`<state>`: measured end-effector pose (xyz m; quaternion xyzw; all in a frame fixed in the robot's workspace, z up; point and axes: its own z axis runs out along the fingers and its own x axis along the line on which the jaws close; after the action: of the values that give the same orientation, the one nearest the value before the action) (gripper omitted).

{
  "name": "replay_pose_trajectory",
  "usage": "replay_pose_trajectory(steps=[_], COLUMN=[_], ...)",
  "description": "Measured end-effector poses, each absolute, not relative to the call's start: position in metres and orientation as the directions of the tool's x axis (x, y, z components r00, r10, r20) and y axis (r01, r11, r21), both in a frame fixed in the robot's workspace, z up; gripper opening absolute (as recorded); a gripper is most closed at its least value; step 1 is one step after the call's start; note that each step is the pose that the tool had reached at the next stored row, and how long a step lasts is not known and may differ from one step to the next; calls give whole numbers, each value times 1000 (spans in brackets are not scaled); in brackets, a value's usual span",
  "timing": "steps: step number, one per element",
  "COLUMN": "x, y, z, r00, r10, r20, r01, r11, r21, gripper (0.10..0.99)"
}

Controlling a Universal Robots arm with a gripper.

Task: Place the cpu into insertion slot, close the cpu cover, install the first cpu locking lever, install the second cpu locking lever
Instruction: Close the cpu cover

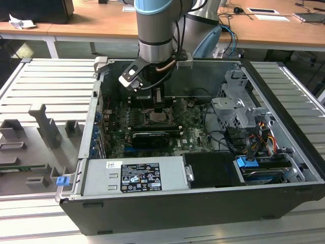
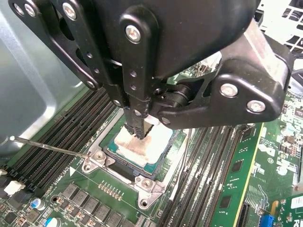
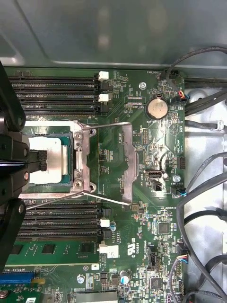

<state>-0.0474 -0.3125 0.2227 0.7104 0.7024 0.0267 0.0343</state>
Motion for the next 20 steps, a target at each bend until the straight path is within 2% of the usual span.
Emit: replay_pose_trajectory(steps=[4,12,20], x=[-43,-43,-9], y=[-313,-313,-313], z=[228,265,267], r00=[12,12,12], r10=[1000,1000,1000], r20=[-11,-11,-11], r01=[997,997,998], r11=[-11,-11,-11], r21=[79,78,68], gripper=[106,106,106])
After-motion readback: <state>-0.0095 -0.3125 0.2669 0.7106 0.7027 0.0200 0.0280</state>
